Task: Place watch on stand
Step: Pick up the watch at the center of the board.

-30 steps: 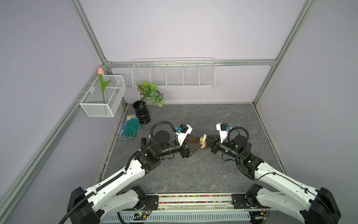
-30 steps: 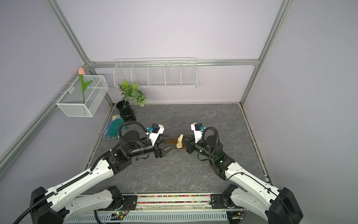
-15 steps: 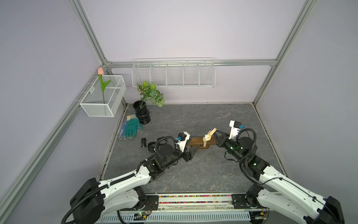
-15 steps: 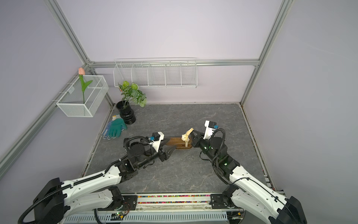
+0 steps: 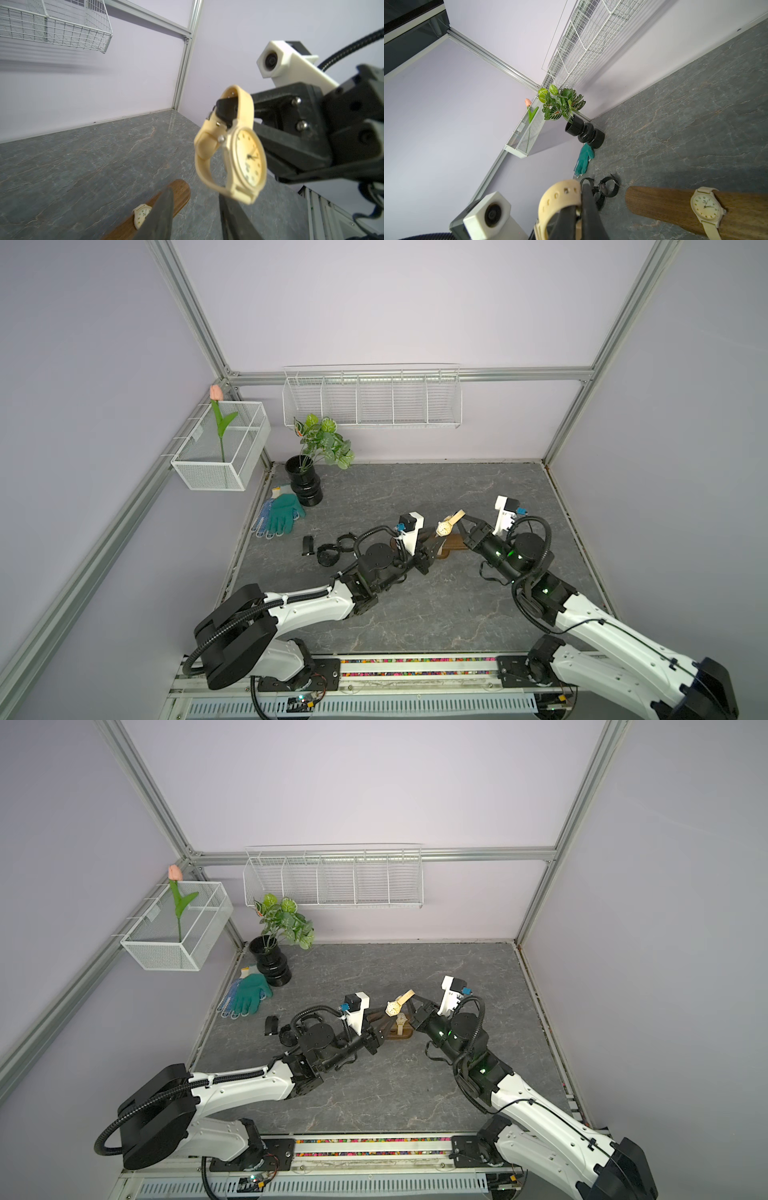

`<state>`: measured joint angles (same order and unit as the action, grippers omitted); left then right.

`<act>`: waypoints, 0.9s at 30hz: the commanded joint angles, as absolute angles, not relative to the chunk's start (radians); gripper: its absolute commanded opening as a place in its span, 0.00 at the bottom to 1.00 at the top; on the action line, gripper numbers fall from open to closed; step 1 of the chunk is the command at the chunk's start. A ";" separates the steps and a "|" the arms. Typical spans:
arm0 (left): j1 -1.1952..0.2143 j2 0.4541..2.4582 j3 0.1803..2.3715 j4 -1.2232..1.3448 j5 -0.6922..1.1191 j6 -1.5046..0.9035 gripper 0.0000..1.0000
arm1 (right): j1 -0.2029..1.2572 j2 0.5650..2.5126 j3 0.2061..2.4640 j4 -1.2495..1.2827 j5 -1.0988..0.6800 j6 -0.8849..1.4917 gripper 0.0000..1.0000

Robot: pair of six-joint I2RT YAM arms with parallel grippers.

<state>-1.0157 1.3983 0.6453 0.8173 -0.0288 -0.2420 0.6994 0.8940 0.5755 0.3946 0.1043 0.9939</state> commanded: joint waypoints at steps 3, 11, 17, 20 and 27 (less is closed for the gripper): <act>-1.019 1.425 0.712 0.857 0.004 -0.309 0.25 | 0.713 0.885 0.539 0.454 0.108 1.055 0.07; -1.019 1.409 0.742 0.789 0.003 -0.342 0.06 | 0.719 0.884 0.507 0.460 0.130 1.056 0.07; -1.020 1.383 0.756 0.717 -0.056 -0.412 0.00 | 0.735 0.863 0.490 0.414 0.204 1.009 0.07; -1.020 1.376 0.755 0.704 -0.071 -0.431 0.00 | 0.745 0.853 0.480 0.410 0.242 0.982 0.07; -1.020 1.332 0.751 0.637 -0.138 -0.415 0.00 | 0.750 0.820 0.462 0.406 0.241 0.827 0.30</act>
